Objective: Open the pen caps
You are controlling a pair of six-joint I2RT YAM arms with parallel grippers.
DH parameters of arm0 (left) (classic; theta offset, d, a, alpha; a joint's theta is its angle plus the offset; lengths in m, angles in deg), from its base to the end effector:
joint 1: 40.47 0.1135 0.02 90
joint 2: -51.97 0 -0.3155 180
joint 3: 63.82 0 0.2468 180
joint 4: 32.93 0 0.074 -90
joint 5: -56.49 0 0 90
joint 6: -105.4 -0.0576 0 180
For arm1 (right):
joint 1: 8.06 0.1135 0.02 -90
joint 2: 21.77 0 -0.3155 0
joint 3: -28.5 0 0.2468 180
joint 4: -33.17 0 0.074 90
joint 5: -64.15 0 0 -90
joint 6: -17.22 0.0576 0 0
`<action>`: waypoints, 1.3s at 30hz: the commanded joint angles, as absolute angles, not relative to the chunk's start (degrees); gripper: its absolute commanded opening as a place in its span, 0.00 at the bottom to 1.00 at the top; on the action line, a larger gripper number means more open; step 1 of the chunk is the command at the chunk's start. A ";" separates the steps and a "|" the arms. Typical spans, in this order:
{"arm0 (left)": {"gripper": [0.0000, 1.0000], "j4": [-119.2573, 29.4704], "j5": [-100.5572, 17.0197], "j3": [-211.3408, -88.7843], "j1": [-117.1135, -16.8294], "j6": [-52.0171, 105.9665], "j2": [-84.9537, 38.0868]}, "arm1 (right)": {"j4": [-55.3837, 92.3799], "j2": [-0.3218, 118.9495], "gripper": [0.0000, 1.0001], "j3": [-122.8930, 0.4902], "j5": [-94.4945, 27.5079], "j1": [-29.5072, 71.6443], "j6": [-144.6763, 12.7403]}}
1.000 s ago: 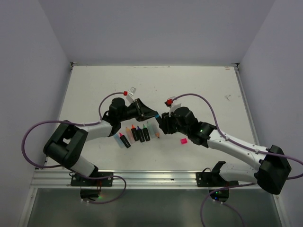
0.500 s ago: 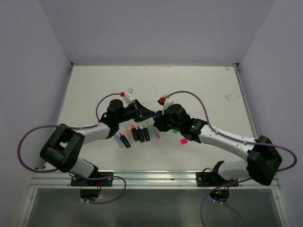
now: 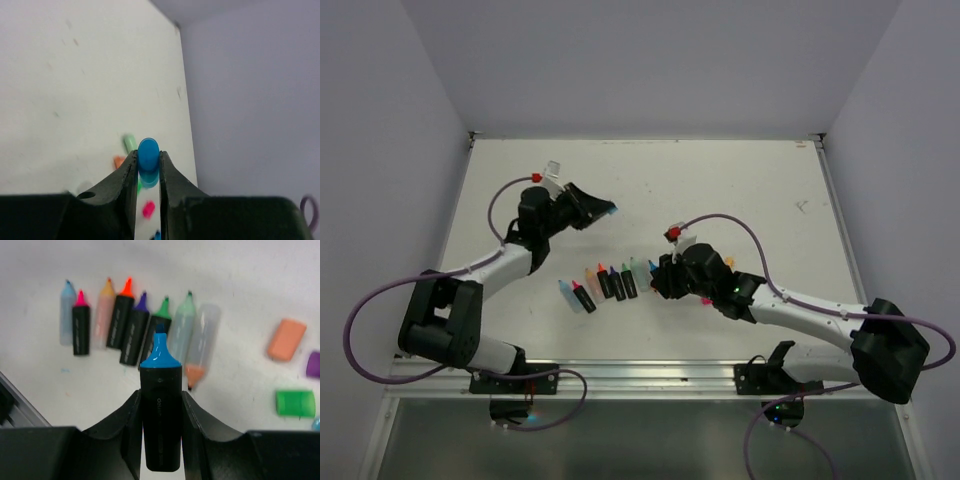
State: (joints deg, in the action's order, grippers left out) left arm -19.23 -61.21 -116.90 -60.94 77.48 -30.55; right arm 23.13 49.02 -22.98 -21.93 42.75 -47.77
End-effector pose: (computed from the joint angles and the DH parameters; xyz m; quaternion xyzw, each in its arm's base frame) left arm 0.2850 -0.1350 0.2711 -0.1399 0.7749 -0.5301 0.3146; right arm 0.1697 0.2019 0.2654 -0.1758 0.8448 0.2868 0.4163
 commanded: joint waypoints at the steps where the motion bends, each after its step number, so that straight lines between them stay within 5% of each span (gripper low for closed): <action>1: 0.00 -16.50 -53.98 -120.43 -51.91 75.95 -28.10 | 14.88 45.30 0.00 -19.67 -21.28 43.97 -45.10; 12: 0.00 -26.51 -56.63 -117.98 -51.37 64.27 -21.69 | 1.18 45.37 0.00 -25.46 0.42 43.28 -44.31; 21: 0.00 -39.61 -50.21 -110.68 -52.95 56.09 -4.21 | 9.25 51.87 0.00 -29.33 -12.66 42.13 -48.35; 39: 0.00 -53.15 -52.75 -110.59 -53.04 54.59 11.28 | 16.54 71.39 0.00 -36.90 -9.85 40.46 -52.57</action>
State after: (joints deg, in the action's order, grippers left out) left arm -51.45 -51.42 -111.26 -52.90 56.10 10.17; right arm 14.01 70.09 -34.84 -10.80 41.00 -51.40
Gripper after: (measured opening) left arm 0.211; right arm 0.328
